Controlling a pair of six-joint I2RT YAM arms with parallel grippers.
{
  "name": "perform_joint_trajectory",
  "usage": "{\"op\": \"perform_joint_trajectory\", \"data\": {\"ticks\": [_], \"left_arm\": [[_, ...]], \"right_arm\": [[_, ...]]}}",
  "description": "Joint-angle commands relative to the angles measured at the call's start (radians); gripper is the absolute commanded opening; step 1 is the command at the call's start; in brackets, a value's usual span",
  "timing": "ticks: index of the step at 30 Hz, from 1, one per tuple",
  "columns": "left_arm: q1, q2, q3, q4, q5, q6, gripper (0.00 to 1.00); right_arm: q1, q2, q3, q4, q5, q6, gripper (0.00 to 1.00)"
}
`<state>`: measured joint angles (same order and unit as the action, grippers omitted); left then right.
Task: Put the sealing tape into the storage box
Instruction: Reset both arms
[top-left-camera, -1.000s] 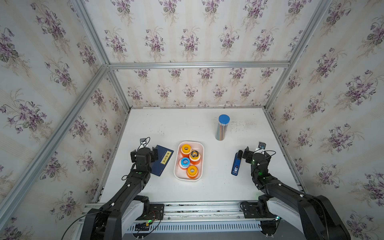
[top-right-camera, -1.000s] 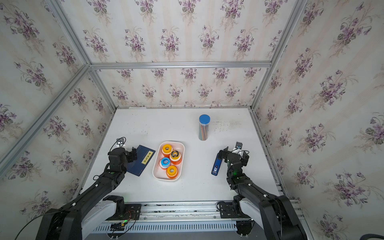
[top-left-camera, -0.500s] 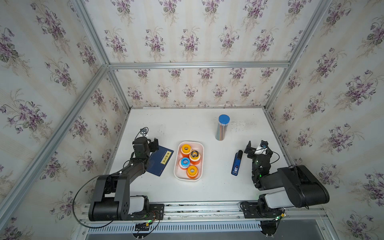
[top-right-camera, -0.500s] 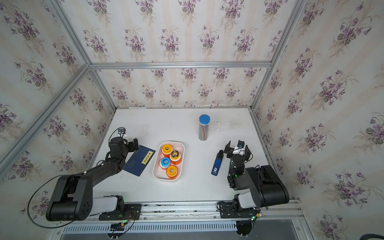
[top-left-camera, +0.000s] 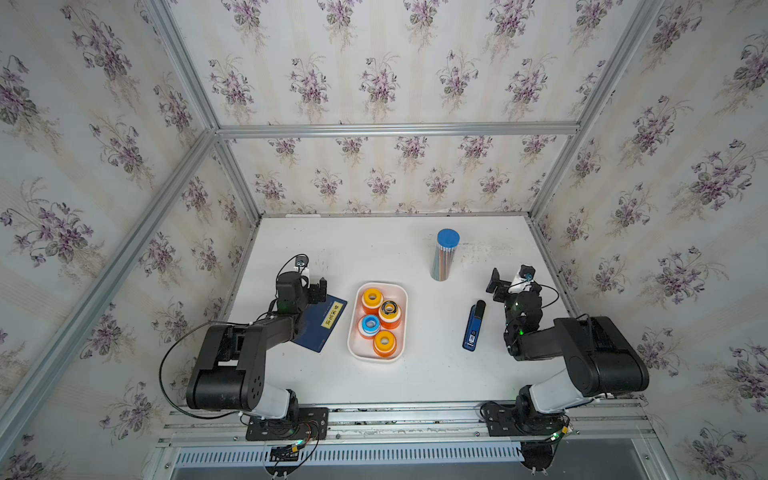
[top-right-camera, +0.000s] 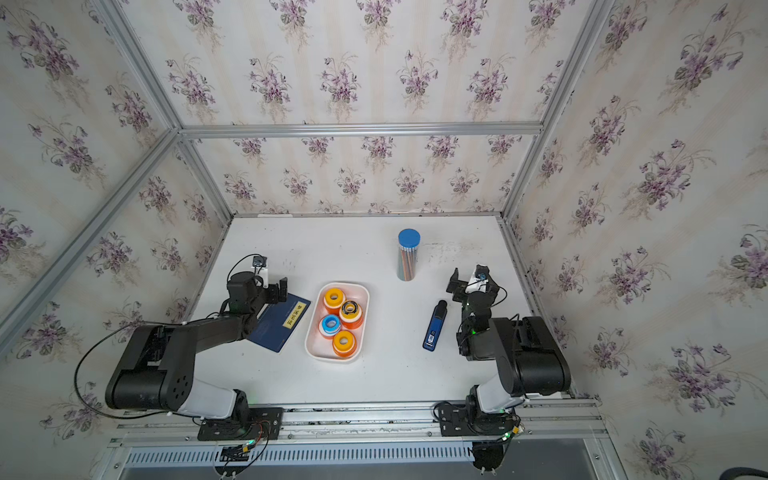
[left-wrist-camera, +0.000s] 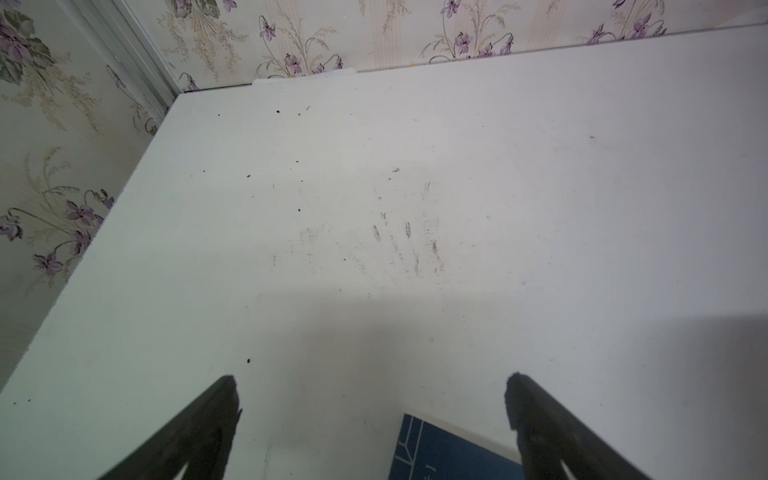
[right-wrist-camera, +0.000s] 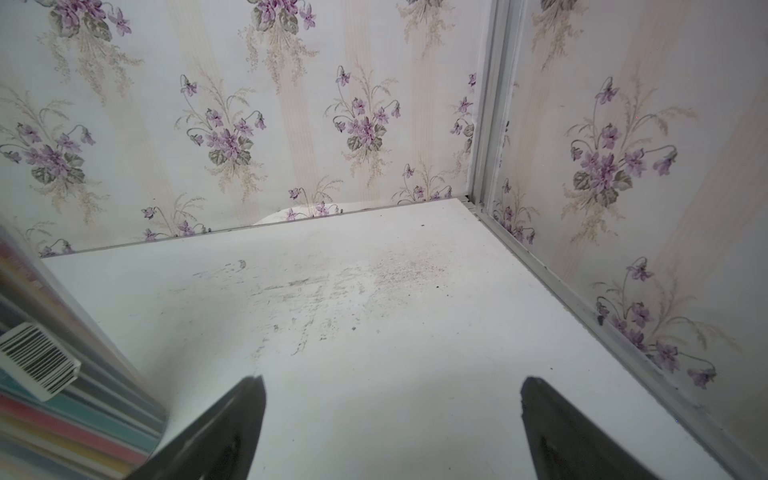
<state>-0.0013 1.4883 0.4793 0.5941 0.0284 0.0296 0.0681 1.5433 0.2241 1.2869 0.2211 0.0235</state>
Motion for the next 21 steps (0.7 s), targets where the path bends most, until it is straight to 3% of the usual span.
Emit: {"op": "perform_joint_trajectory", "data": {"ticks": [1, 21], "left_arm": [[0.0, -0.001, -0.004, 0.036, 0.01, 0.016, 1.0], [-0.001, -0.003, -0.005, 0.038, 0.009, 0.016, 1.0]], "right_arm": [[-0.001, -0.011, -0.005, -0.02, -0.029, 0.01, 1.0], [-0.001, -0.009, -0.007, -0.008, -0.03, 0.007, 1.0]]}}
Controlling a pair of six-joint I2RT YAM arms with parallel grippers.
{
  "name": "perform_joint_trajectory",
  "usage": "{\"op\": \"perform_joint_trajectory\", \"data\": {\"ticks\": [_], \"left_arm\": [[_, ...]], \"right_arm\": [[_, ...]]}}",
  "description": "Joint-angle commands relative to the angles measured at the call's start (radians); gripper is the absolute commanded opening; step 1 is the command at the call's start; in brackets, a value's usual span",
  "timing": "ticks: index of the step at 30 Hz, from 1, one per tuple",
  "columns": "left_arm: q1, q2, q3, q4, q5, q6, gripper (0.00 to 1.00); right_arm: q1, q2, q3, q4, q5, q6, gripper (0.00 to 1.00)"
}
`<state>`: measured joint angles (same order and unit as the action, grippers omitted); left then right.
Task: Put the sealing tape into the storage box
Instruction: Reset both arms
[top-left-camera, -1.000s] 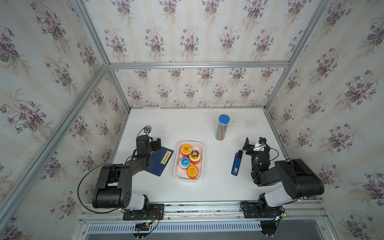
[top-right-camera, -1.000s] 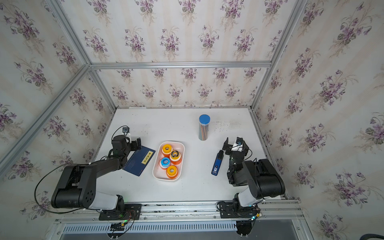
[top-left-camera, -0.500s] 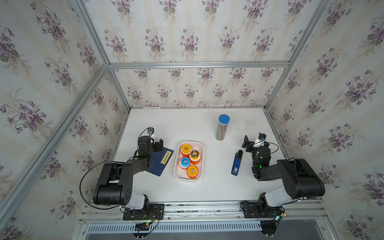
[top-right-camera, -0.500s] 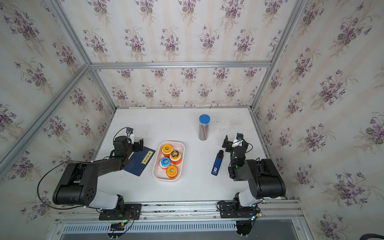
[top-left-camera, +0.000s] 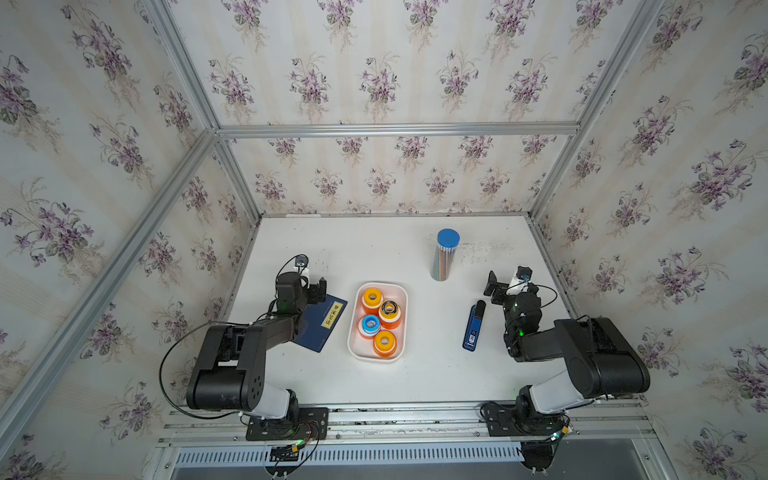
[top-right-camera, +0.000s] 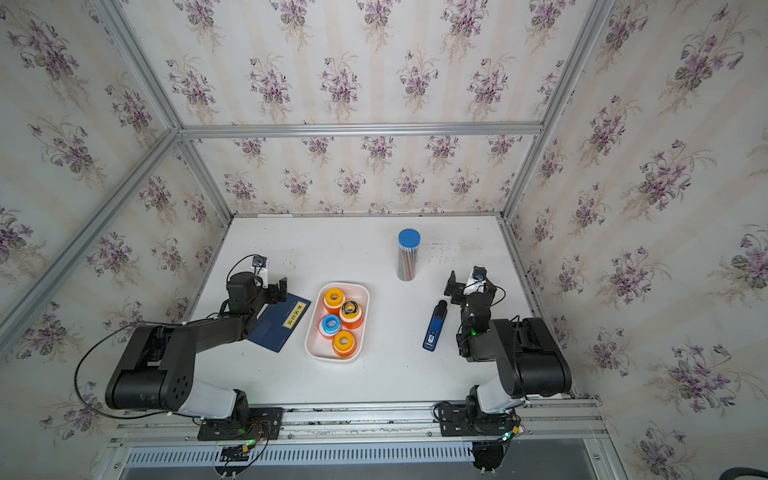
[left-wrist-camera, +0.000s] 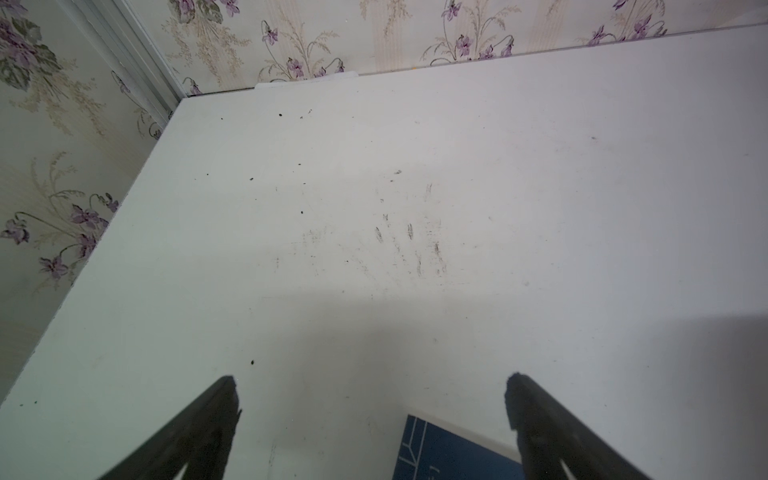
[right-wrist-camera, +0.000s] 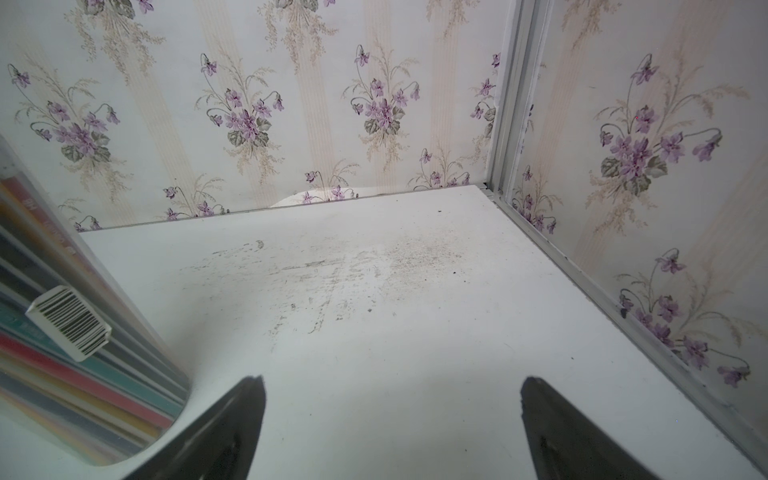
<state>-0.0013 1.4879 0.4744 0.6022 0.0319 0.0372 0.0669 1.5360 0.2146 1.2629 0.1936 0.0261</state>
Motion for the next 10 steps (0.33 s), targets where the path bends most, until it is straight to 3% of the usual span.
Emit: {"op": "perform_joint_trajectory", "data": {"ticks": [1, 10], "left_arm": [[-0.001, -0.003, 0.001, 0.03, 0.006, 0.009, 1.0], [0.0, -0.002, 0.0, 0.03, 0.006, 0.009, 1.0]], "right_arm": [[0.001, -0.002, 0.003, 0.016, -0.002, 0.005, 1.0], [0.0, -0.003, 0.004, 0.011, -0.005, 0.005, 1.0]]}}
